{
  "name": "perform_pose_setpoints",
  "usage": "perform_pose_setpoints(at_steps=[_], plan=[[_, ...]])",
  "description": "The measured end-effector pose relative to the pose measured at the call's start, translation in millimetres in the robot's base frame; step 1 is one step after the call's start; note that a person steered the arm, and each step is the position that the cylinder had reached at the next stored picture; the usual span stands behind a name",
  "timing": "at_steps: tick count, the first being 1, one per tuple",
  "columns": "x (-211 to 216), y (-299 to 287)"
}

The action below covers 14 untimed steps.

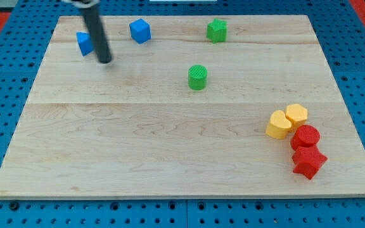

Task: Adjust the green star and blue blocks to form a horizontal line

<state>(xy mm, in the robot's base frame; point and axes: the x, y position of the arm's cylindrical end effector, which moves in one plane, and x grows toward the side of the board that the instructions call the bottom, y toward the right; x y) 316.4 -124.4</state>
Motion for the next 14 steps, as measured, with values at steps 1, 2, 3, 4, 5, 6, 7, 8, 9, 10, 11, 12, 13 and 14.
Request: perform_pose_setpoints(at_steps=[1,2,3,4,5,6,7,8,9,10,11,12,13,14], plan=[[-31,56],[-60,96],[-82,113],[-85,144],[-85,181],[-85,222],[-84,200],[-51,174],[-13,151],[-12,71],[-29,-22],[-63,-68],[-84,-58],[-89,-28]])
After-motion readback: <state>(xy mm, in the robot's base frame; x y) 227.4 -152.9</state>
